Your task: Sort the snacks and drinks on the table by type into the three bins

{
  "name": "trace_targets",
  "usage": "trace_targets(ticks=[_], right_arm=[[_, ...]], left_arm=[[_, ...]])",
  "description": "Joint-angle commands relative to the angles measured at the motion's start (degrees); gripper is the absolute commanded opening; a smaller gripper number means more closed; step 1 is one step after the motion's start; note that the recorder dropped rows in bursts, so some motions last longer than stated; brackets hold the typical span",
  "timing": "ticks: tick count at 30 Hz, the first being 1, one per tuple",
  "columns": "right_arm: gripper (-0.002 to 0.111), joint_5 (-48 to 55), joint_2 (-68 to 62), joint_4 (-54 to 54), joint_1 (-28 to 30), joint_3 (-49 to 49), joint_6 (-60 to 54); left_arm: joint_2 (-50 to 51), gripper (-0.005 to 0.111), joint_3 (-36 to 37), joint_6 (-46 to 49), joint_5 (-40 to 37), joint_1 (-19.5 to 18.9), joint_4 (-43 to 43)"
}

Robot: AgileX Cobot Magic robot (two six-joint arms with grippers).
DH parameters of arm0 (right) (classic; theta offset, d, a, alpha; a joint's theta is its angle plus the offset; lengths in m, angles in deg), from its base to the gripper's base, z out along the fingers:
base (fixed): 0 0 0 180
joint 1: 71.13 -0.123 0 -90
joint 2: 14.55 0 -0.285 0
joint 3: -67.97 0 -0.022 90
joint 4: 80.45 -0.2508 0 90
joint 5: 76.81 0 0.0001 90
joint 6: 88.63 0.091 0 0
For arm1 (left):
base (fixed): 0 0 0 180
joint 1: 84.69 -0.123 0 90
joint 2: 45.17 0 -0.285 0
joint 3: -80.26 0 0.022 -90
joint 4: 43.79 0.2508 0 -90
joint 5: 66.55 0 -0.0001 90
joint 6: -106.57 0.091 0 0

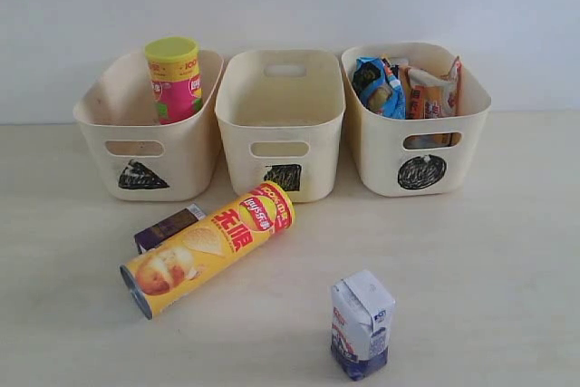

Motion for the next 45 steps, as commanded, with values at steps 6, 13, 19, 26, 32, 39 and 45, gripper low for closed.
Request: trace_targets(ticks=[6,13,19,26,32,39,45], right_arm=[[0.0,-0.1,0.3,0.6,0.2,-0.2,0.0],[0.0,-0.1,0.3,0.6,0.2,-0.2,0.0],[0.0,-0.1,0.3,0.6,0.2,-0.2,0.2],[0.0,-0.2,0.3,0.6,0.2,-0.2,0.3],[0.0,-0.2,0.3,0.6,0.2,-0.2,0.3],[0.0,-0.2,0.3,0.6,0.2,-0.2,0.4],[0.0,-0.2,0.3,0.6,0.2,-0.2,0.4]], left_arm=[[-0.2,0.004,0.2,-3.6,21.9,-0.2,-8.0],[-0.2,0.004,0.2,-19.3,42.4,-0.2,-7.6],[13.1,0.004,-11.5,-22.0,41.4,-0.2,0.6],[37.4,0.004,-24.4,-24.8,39.4,-0.2,11.7],[57.0,0.004,-35.3,-40.3,29.7,-0.1,38.3],[68.4,0.004,-41.2,-45.1,23.3,-0.1,52.1],[72.4,0.004,-46.0,-39.5,1.9,-0.1,57.3]])
